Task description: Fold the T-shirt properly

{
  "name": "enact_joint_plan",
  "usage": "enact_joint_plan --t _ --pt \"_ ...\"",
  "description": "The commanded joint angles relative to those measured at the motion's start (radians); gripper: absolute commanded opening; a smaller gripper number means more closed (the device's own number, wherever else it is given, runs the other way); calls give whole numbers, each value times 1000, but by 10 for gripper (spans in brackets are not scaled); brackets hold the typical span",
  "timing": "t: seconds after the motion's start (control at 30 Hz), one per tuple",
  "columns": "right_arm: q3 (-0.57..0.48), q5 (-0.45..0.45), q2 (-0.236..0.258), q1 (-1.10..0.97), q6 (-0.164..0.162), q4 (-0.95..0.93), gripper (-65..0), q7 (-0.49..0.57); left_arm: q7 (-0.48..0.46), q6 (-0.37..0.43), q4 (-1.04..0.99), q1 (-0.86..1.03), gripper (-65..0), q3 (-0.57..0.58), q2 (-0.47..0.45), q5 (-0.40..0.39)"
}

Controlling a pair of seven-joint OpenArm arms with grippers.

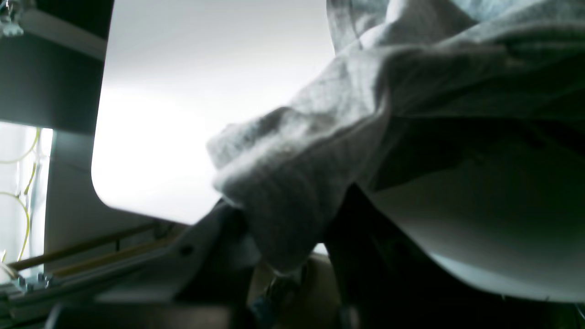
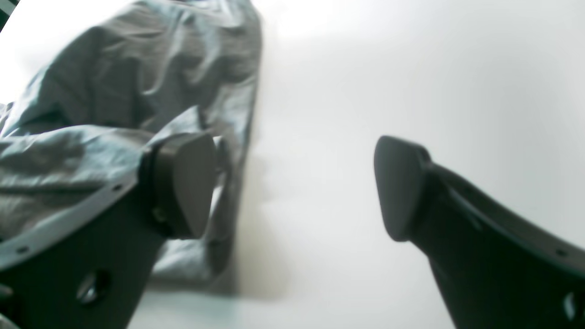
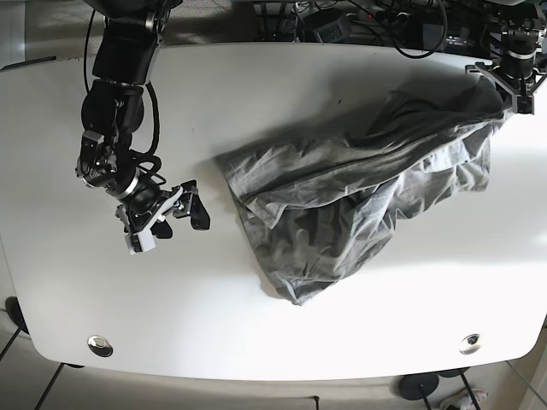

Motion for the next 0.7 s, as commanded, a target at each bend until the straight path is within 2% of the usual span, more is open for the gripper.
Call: enact_joint_plan --t 0.03,0.13,0.2,0.4,0.7 --pt "0 24 10 86 -1 -112 -133 23 15 7 16 -2 -650 -9 -21 -11" --pt "-12 23 7 143 -2 -251 -133 26 32 7 18 -2 -650 -9 -17 -11" --pt "-98 23 9 161 -4 -300 -133 31 32 7 18 -2 -650 -9 -15 -11" --pt "-267 32 4 58 -2 -162 -133 60 32 7 13 -6 -650 -4 -15 -11" --pt "-279 23 -51 70 -7 -167 -133 75 32 7 13 -10 -650 65 -17 -8"
